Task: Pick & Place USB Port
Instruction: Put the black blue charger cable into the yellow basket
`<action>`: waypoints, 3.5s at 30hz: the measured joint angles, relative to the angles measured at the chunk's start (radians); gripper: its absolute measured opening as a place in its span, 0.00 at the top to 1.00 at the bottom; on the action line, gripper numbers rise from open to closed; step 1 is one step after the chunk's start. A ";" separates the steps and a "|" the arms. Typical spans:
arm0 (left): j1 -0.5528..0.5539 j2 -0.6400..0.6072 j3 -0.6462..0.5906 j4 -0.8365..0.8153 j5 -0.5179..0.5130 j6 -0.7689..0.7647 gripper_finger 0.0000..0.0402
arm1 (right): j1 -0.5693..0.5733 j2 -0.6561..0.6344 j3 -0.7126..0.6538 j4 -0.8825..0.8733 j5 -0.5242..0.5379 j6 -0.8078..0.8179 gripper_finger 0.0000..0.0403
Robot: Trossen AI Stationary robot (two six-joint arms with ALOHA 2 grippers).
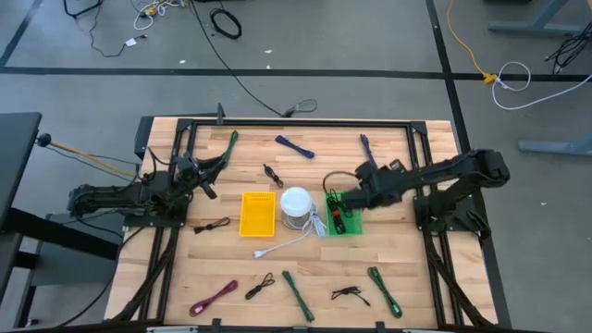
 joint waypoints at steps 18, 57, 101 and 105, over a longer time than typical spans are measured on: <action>0.000 0.000 0.000 0.000 0.000 0.000 0.74 | -0.568 0.001 -0.177 0.650 -0.259 -0.705 0.56; 0.000 0.000 -0.001 0.083 0.235 -0.041 0.74 | -0.588 -0.119 -0.188 0.793 -0.486 -0.810 0.98; -0.001 1.151 0.744 0.507 0.596 0.145 0.44 | 0.074 -0.149 0.138 1.250 -0.367 -1.155 0.98; -0.001 1.210 0.805 0.507 0.596 0.159 0.44 | 0.083 -0.149 0.138 1.253 -0.367 -1.159 0.98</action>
